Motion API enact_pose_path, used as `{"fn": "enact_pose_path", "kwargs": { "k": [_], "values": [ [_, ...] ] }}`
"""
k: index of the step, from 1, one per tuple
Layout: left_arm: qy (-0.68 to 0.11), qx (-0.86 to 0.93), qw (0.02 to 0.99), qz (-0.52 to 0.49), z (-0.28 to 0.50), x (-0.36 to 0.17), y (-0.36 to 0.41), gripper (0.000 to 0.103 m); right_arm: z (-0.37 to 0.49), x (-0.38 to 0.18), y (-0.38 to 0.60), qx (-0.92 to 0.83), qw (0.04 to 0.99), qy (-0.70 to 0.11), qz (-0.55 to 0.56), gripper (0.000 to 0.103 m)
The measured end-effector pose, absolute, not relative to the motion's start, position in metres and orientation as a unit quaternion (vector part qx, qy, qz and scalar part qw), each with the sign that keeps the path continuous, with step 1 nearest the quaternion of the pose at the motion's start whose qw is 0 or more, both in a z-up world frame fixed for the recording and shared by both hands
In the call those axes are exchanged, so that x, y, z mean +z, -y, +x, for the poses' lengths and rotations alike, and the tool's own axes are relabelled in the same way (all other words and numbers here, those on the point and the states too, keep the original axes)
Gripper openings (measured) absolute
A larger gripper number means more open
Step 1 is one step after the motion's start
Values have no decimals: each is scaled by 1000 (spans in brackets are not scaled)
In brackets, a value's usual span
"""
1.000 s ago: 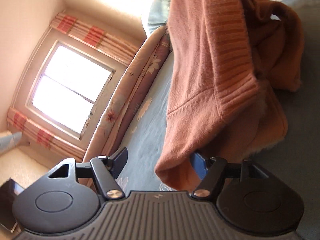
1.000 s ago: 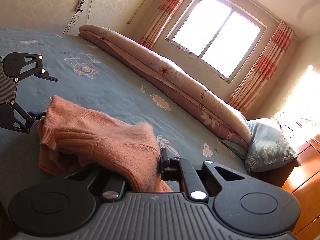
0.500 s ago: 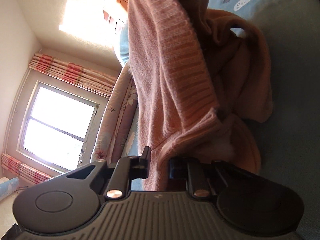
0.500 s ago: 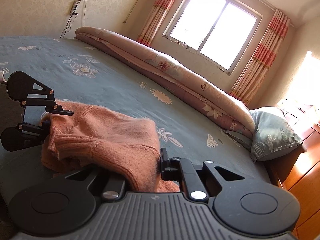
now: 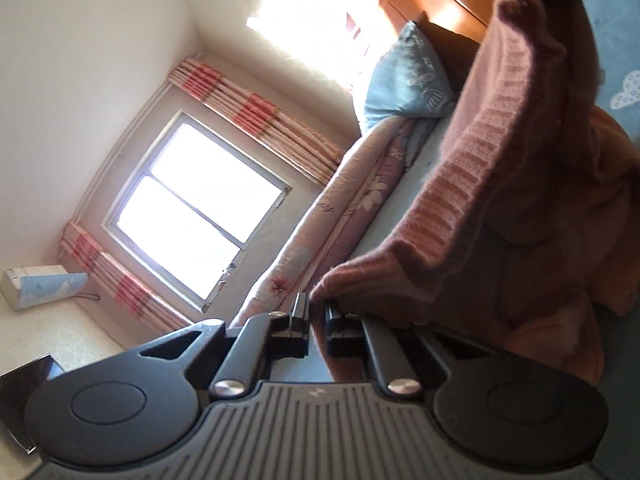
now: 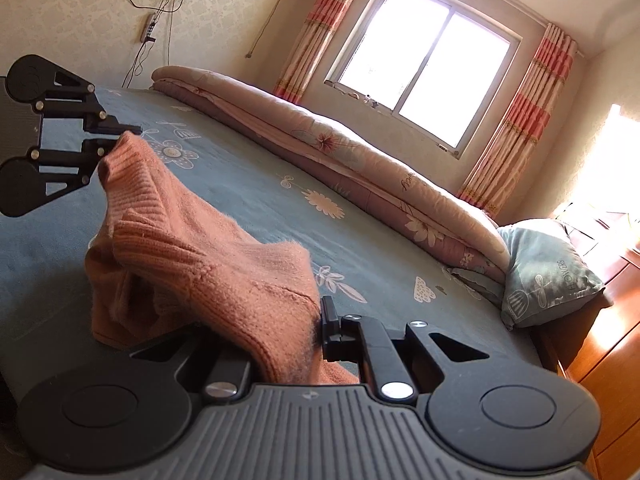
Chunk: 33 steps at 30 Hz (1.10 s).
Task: Fold clothes
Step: 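Lift the sweater up with both grippers to let it hang open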
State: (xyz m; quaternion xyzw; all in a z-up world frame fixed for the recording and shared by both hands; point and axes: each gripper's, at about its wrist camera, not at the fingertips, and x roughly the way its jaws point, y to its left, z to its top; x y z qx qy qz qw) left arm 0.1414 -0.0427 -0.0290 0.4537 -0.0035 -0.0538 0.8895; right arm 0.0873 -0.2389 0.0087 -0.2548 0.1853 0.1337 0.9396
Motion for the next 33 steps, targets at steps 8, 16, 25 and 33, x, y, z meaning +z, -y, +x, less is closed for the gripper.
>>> {"fn": "enact_pose_path", "kwargs": {
  "k": [8, 16, 25, 33],
  "values": [
    [-29, -97, 913, 396, 122, 14, 13, 8, 80, 32, 235, 149, 943, -178, -237, 12],
    [-48, -193, 855, 478, 75, -59, 26, 40, 79, 54, 224, 151, 941, -168, -251, 12],
    [-27, -194, 825, 530, 79, -112, 43, 55, 74, 85, 216, 162, 939, -171, -249, 12],
    [29, -142, 839, 525, 94, -129, 62, 61, 69, 106, 229, 159, 944, -173, -230, 12]
  ]
}}
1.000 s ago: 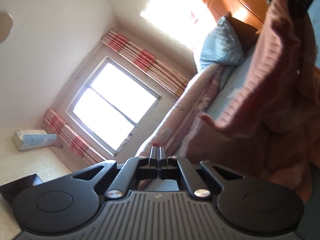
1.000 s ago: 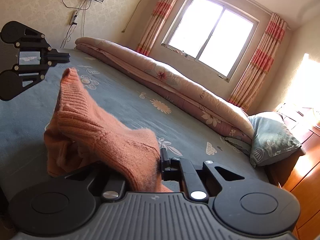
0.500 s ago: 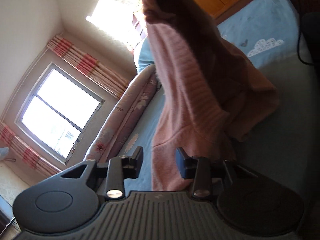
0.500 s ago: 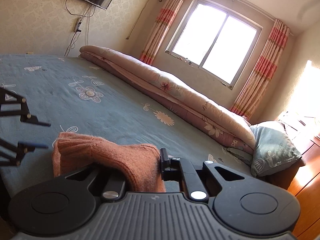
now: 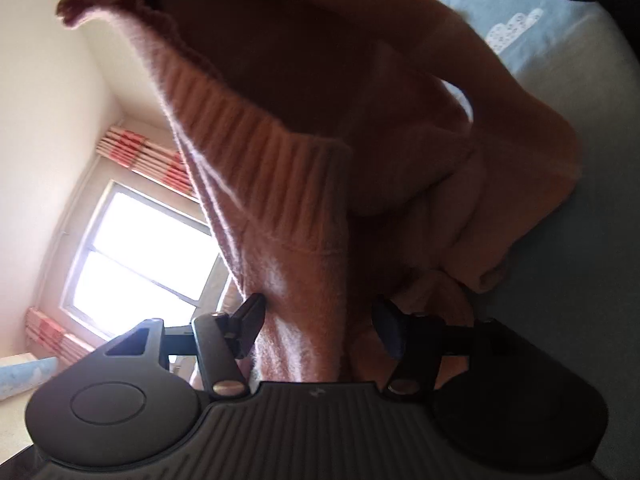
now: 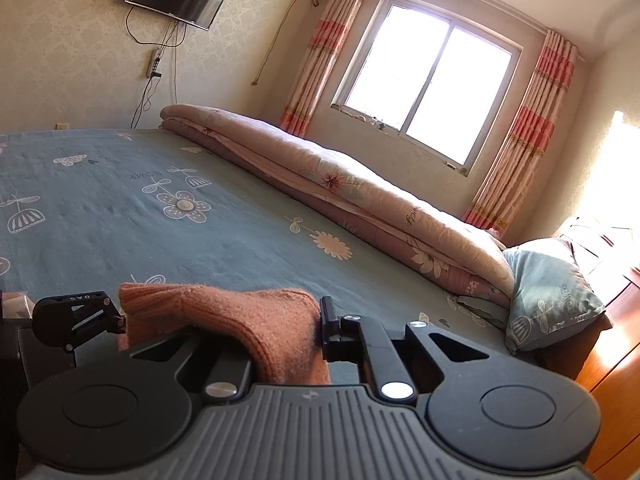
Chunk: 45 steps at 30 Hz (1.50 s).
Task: Fold clothes
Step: 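Lift the sweater up with both grippers to let it hang open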
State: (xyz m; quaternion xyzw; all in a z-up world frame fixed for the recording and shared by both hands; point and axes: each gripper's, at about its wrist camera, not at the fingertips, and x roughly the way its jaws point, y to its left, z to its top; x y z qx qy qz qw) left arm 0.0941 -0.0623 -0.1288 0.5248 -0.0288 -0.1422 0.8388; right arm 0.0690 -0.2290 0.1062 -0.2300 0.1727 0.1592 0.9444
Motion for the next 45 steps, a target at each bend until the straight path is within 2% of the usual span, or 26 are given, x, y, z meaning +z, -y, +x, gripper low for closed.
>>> {"fn": "enact_pose_path", "kwargs": {
  "k": [4, 7, 10, 11, 12, 13, 20, 29, 37, 45],
  "values": [
    [51, -68, 883, 463, 100, -116, 58, 63, 66, 105, 238, 154, 944, -177, -230, 12],
    [57, -81, 863, 496, 100, -130, 62, 67, 66, 104, 242, 152, 945, -178, -226, 12],
    [16, -79, 876, 475, 113, -126, 62, 64, 68, 104, 243, 155, 947, -179, -218, 12],
    [2, -75, 886, 457, 118, -120, 60, 49, 67, 103, 243, 156, 947, -179, -218, 12],
    [-11, -72, 896, 439, 123, -114, 58, 25, 67, 102, 243, 156, 947, -179, -218, 12],
    [-21, -73, 902, 426, 126, -107, 55, 7, 67, 101, 244, 156, 946, -179, -219, 12],
    [-34, -71, 931, 356, 126, -45, 25, 7, 67, 96, 253, 153, 946, -183, -220, 12],
    [47, -25, 941, 333, 99, 17, 14, 8, 66, 95, 260, 152, 946, -184, -218, 12],
    [125, 15, 944, 306, 95, 89, 32, 10, 58, 129, 253, 119, 953, -107, -257, 12],
    [188, 52, 939, 283, 98, 149, 17, 10, 55, 178, 248, 86, 962, -11, -260, 12]
  ]
}}
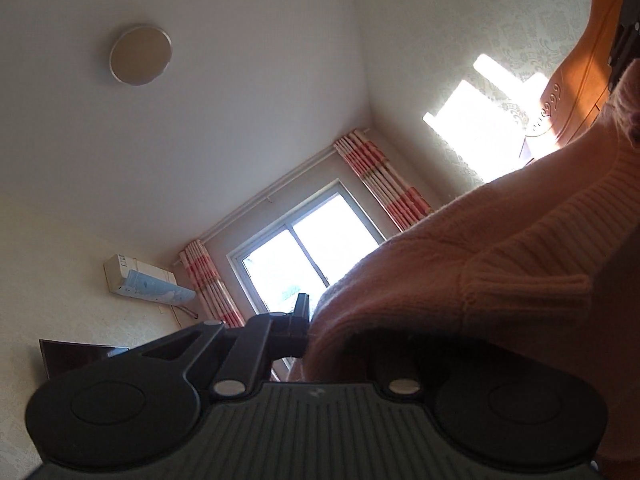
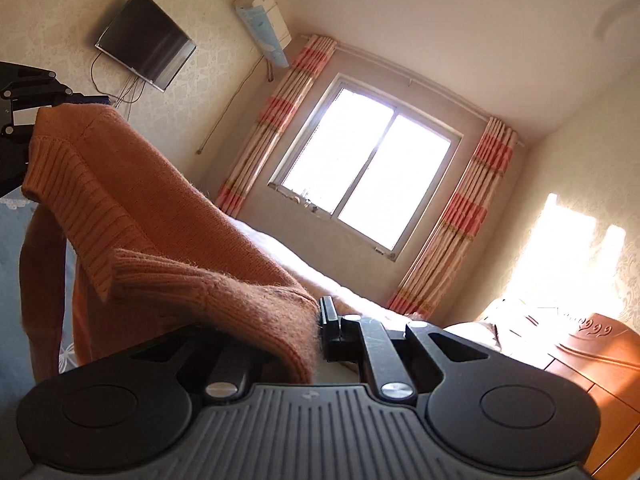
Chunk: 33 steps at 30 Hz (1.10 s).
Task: Fold clothes
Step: 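Lift the sweater up with both grippers to let it hang open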
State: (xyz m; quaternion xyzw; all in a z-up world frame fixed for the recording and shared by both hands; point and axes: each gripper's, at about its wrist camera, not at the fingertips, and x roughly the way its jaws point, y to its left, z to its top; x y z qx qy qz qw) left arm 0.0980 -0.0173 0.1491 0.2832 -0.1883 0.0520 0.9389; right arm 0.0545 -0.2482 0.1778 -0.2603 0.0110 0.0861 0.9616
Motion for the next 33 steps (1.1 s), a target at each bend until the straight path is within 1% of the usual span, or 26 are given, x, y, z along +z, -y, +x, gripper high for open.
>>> {"fn": "enact_pose_path", "kwargs": {
  "k": [6, 9, 14, 19, 22, 24, 27, 33],
  "values": [
    [227, 78, 933, 266, 97, 185, 10, 10, 57, 217, 245, 73, 962, 53, -257, 12],
    [230, 74, 937, 251, 99, 195, 7, 10, 54, 234, 245, 66, 964, 82, -245, 12],
    [206, 59, 947, 239, 107, 183, 5, 10, 44, 239, 243, 56, 963, 113, -239, 12],
    [164, 46, 952, 253, 124, 155, 8, 11, 50, 222, 240, 57, 960, 86, -259, 12],
    [152, 42, 955, 251, 132, 145, 8, 12, 59, 206, 239, 59, 959, 60, -271, 12],
    [152, 39, 953, 258, 133, 145, 13, 12, 62, 201, 239, 51, 959, 58, -273, 12],
    [163, 40, 948, 269, 127, 155, 17, 12, 60, 211, 242, 43, 960, 63, -270, 12],
    [194, 37, 946, 256, 111, 208, 20, 12, 47, 263, 251, 36, 957, 93, -272, 12]
  ]
}}
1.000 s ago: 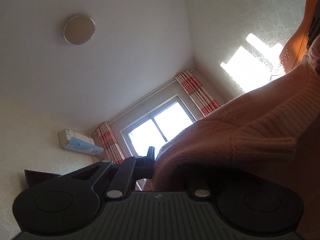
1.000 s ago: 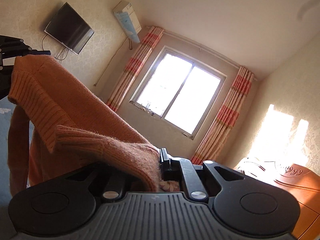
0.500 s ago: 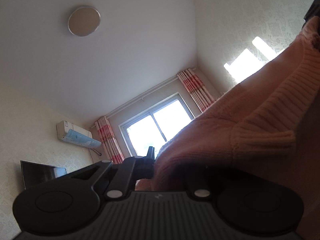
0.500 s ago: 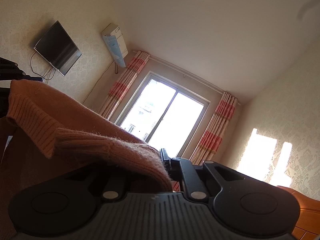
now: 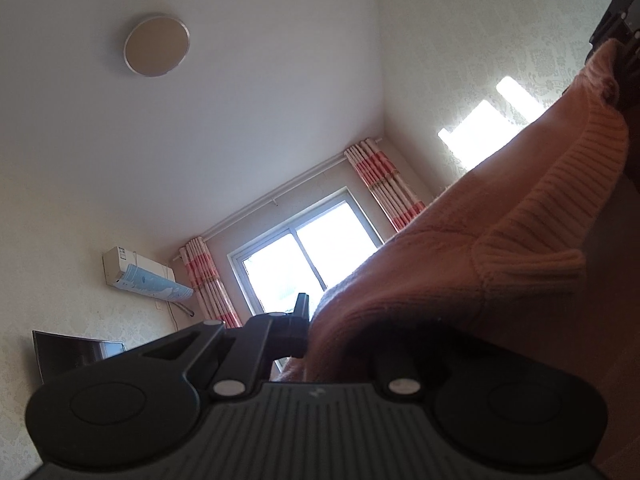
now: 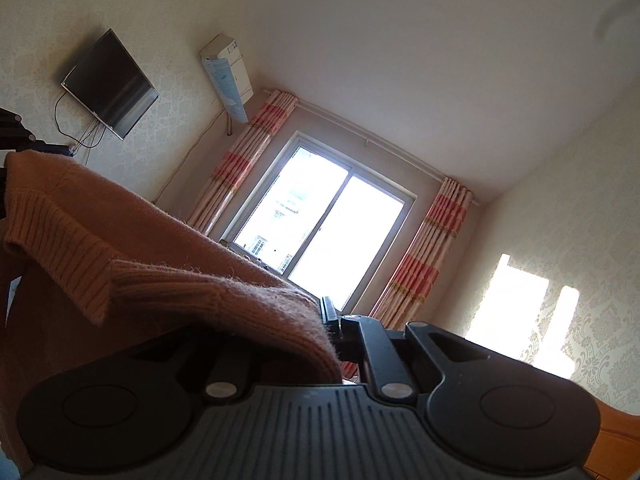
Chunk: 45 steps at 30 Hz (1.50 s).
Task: Fold clothes
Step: 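Lift the sweater up with both grippers to let it hang open, then lower the held sweater onto the bed with both grippers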
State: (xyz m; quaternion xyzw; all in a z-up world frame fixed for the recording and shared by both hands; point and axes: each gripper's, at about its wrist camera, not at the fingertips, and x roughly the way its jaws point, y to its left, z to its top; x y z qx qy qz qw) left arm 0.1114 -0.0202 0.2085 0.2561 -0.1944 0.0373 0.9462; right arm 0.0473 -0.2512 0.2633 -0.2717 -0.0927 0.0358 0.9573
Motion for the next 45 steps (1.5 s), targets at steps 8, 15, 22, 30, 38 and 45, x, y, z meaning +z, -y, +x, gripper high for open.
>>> {"fn": "enact_pose_path", "kwargs": {
  "k": [8, 15, 22, 30, 38, 45],
  "values": [
    [225, 34, 946, 232, 94, 249, 22, 12, 29, 320, 254, 14, 949, 148, -277, 12],
    [188, -18, 959, 214, 90, 243, 25, 12, 27, 320, 266, 22, 948, 127, -289, 12],
    [63, -68, 964, 249, 112, 179, 38, 11, 59, 248, 275, 55, 958, 11, -282, 12],
    [-96, -111, 948, 282, 159, 81, 41, 10, 123, 131, 262, 123, 938, -171, -275, 12],
    [-164, -104, 943, 271, 214, 51, 41, 10, 171, 51, 251, 105, 915, -242, -305, 12],
    [-145, -79, 959, 233, 279, 62, 37, 11, 242, 69, 259, 61, 940, -208, -263, 12]
  ]
}}
